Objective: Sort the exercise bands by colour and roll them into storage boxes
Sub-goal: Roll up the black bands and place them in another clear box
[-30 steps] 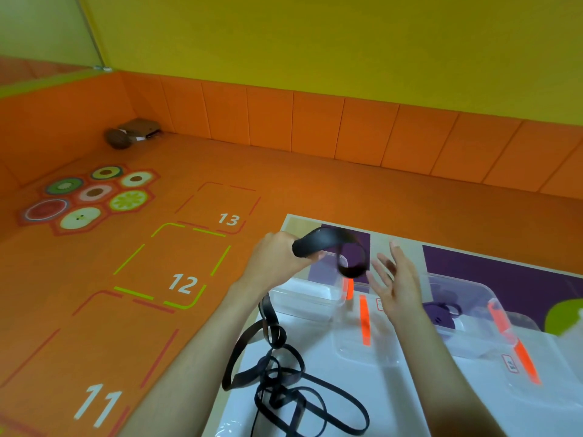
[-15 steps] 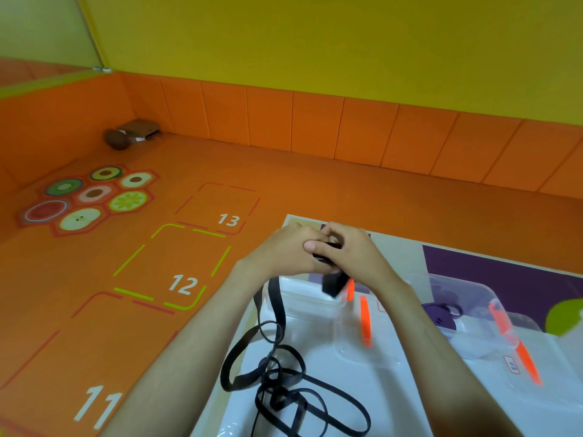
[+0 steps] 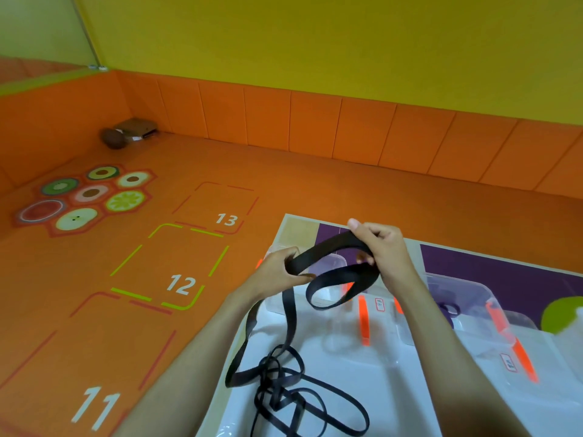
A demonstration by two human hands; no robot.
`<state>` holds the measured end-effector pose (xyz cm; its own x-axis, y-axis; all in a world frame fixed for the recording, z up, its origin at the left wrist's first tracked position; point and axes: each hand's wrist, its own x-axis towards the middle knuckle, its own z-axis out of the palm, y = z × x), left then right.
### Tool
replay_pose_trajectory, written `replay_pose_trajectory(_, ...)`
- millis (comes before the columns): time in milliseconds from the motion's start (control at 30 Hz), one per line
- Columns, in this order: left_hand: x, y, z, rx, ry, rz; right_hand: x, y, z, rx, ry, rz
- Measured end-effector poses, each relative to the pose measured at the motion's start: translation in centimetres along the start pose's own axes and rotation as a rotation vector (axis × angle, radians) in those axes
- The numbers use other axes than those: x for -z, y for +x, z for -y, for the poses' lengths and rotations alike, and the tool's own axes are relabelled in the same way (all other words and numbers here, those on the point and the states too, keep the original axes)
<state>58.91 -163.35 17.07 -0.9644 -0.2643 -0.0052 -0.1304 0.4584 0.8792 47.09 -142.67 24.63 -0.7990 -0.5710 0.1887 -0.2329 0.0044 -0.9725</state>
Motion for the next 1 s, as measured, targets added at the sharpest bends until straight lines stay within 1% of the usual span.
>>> replay_pose_trajectory(100, 0.8, -0.4, -0.3, -0.021, -0.068, -0.090, 0.8, -0.4, -0.7, -0.052, -0.102, 0.081)
replay_pose_trajectory(233, 3.0, -0.8, -1.5, -0.105, -0.045, -0.173, 1.7, -1.2, -2.5, -0.093, -0.205, 0.208)
replay_pose_trajectory(367, 4.9, -1.3, -3.1, -0.169, -0.032, -0.233, 1.4, -2.1, -4.4, -0.116, -0.269, 0.278)
replay_pose_trajectory(400, 5.4, -1.4, -3.4, -0.192, -0.004, -0.232, 1.3, -2.2, -4.7, -0.109, -0.290, 0.277)
replay_pose_trajectory(467, 6.6, -1.5, -3.8, -0.213, 0.080, -0.178, 1.0, -2.5, -4.8, -0.088, -0.284, 0.282)
replay_pose_trajectory(533, 7.9, -1.4, -3.9, -0.176, 0.165, -0.089, 1.1, -2.5, -4.6, -0.073, -0.244, 0.256)
replay_pose_trajectory(600, 8.9, -1.4, -4.3, -0.124, 0.251, -0.043, 1.2, -2.2, -4.2, -0.051, -0.206, 0.212)
replay_pose_trajectory(667, 9.6, -1.5, -5.0, -0.125, 0.295, -0.051, 1.1, -1.8, -3.5, -0.011, -0.201, 0.178)
replay_pose_trajectory(800, 10.3, -1.6, -6.7, -0.229, 0.197, -0.129, 0.9, -1.2, -2.6, 0.023, -0.209, 0.165)
replay_pose_trajectory(900, 10.2, -1.2, -7.2, -0.273, 0.175, -0.178, 0.4, -1.2, -3.0, 0.007, -0.281, 0.200)
replay_pose_trajectory(1000, 9.5, -0.5, -6.2, -0.276, 0.183, -0.174, 0.2, -1.7, -4.1, -0.045, -0.262, 0.224)
